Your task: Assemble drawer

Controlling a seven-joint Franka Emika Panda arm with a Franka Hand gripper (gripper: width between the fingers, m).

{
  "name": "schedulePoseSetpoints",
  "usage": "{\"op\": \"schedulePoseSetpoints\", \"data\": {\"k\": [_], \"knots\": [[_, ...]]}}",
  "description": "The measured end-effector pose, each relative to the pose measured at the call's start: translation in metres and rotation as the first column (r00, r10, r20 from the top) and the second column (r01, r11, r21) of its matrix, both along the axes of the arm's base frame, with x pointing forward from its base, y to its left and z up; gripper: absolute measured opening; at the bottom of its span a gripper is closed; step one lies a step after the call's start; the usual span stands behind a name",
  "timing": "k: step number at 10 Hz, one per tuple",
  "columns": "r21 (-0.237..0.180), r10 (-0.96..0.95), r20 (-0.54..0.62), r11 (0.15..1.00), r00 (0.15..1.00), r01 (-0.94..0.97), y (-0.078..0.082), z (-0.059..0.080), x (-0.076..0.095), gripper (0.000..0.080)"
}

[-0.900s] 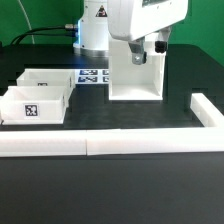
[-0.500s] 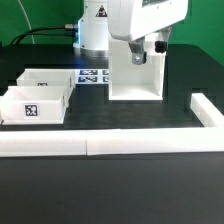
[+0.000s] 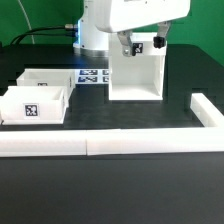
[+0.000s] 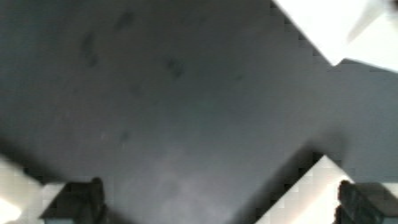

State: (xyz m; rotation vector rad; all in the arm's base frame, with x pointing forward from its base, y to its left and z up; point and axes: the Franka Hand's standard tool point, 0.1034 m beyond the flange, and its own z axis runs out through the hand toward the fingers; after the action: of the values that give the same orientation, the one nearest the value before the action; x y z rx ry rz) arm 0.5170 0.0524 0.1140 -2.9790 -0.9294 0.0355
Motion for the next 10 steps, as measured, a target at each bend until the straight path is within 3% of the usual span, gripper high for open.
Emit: {"op": "schedulePoseSetpoints", "data": {"k": [2, 7, 10], "knots": [[0.004, -0.204, -0.094, 0.979, 0.974, 0.205, 0.007, 0.006, -0.022, 0.065], [0.007, -0.208, -0.092, 0.978, 0.974, 0.209, 0.007, 0.006, -0.022, 0.065], [-0.01, -0.448, -0.036, 0.894, 0.893, 0.448, 0.021, 0.016, -0.057, 0.065]]}}
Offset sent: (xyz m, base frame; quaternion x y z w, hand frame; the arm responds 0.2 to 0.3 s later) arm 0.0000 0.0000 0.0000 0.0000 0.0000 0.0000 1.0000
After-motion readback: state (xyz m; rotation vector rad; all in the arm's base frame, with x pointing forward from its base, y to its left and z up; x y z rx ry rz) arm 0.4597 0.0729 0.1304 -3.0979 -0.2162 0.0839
